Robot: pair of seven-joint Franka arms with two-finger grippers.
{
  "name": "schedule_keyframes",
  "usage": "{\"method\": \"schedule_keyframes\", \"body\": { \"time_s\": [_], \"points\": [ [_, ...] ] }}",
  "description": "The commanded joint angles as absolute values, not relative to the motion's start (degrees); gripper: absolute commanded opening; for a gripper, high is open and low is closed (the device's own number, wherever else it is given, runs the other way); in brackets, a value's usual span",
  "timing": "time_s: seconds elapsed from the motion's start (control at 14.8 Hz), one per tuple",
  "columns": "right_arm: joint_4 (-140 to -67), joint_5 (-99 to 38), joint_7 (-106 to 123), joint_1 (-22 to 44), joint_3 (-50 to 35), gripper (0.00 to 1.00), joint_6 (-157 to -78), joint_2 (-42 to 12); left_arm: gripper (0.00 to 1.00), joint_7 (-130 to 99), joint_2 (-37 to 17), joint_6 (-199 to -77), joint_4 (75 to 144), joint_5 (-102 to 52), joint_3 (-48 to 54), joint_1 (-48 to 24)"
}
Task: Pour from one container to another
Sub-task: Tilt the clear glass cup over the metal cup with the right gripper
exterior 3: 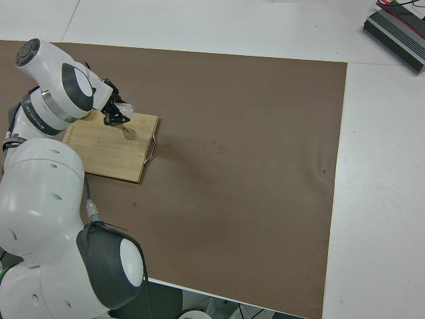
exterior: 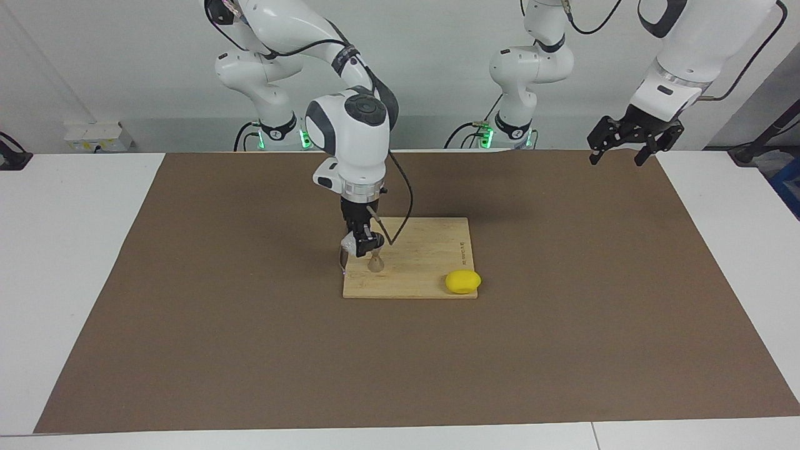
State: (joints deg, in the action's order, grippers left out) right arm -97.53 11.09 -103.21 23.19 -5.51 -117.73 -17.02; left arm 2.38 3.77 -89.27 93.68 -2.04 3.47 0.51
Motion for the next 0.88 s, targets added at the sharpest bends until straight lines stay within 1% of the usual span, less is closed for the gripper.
{"method": "schedule_keyframes", "body": {
  "time_s": [0.0, 0.2, 0.4, 0.61, 0.81],
  "points": [
    [-97.38, 6.08, -102.84, 20.66, -6.06, 0.05, -118.83, -17.23, 1.00, 3.25, 5.19, -90.62, 95.71, -1.14, 3.87, 1.32],
    [-97.64, -0.15, -100.12, 18.12, -6.06, 0.05, -118.83, -17.23, 1.00, 2.90, 5.19, -90.53, 95.71, -1.14, 3.87, 1.06],
    [-99.57, -9.19, -94.06, 13.20, -6.06, 0.05, -118.74, -16.97, 1.00, 2.81, 5.19, -90.35, 95.71, -1.14, 3.87, 0.97],
    [-104.48, -20.97, -83.70, 6.62, -6.06, 0.06, -118.83, -15.82, 1.00, 2.81, 5.19, -90.35, 95.71, -1.14, 3.87, 1.05],
    [-111.07, -31.17, -70.45, -0.42, -5.98, 0.07, -119.70, -14.42, 1.00, 2.81, 5.19, -90.44, 95.71, -1.14, 3.87, 1.05]
  ]
}}
